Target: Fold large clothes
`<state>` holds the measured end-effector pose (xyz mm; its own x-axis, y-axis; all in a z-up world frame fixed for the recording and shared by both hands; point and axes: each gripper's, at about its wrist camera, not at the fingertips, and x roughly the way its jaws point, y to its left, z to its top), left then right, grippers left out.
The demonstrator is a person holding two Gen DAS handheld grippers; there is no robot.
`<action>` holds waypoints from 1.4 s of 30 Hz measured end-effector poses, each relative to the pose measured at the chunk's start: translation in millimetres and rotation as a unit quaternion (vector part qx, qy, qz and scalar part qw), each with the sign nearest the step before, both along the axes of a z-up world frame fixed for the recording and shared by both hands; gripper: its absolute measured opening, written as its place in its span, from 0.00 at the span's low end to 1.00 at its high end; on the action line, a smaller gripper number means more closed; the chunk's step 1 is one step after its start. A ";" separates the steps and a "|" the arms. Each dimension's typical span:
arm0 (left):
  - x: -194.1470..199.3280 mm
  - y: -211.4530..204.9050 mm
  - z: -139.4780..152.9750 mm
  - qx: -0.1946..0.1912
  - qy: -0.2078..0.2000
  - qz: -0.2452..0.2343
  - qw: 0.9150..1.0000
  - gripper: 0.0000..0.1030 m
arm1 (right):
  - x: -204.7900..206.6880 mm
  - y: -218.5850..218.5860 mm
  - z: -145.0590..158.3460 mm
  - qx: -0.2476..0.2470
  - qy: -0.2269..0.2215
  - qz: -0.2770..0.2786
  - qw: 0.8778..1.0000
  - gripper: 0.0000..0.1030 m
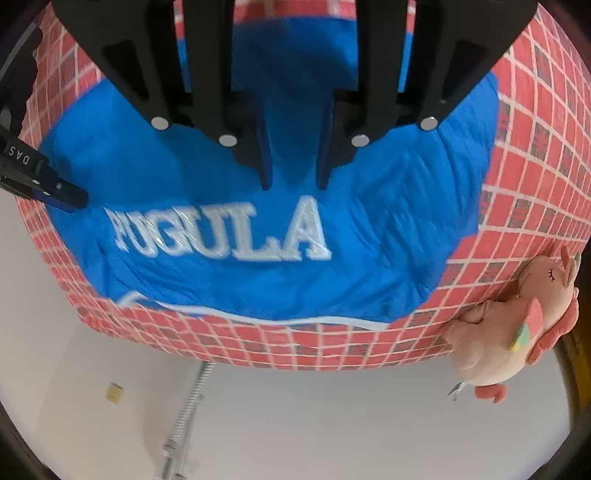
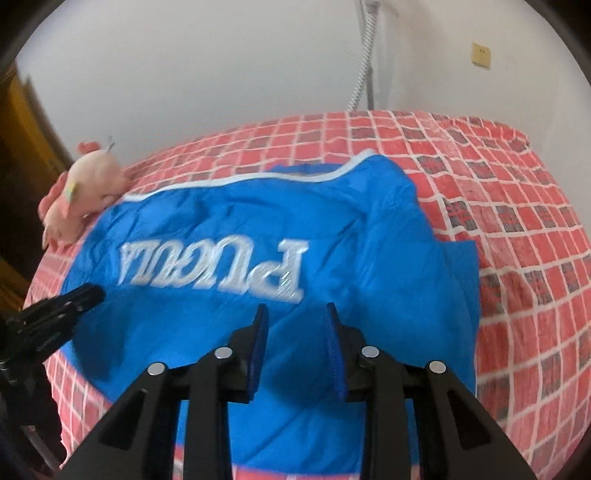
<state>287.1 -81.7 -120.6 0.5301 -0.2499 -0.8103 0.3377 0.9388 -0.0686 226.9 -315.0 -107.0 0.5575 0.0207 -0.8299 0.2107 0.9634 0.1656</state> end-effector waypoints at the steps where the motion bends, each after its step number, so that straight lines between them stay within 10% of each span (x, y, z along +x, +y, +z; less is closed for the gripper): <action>1: -3.7 -1.4 -5.0 -0.001 0.009 -0.002 1.000 0.24 | -2.3 4.2 -5.8 -0.002 0.007 0.001 1.000 0.30; 13: 1.1 7.6 -24.9 -0.008 0.059 -0.004 0.998 0.25 | -0.2 6.9 -21.8 -0.016 0.048 0.018 0.999 0.28; 22: 33.4 104.6 28.6 0.008 0.028 0.074 0.997 0.69 | -11.5 -104.6 25.9 0.034 0.042 -0.060 0.997 0.74; 38: 104.7 139.5 -38.7 -0.119 0.146 0.083 0.978 0.78 | 40.1 -130.7 -46.8 0.153 0.130 -0.026 0.979 0.88; 42: 108.1 126.6 -40.9 -0.121 0.149 0.079 0.978 0.60 | 46.0 -121.9 -46.5 0.150 0.118 -0.024 0.981 0.75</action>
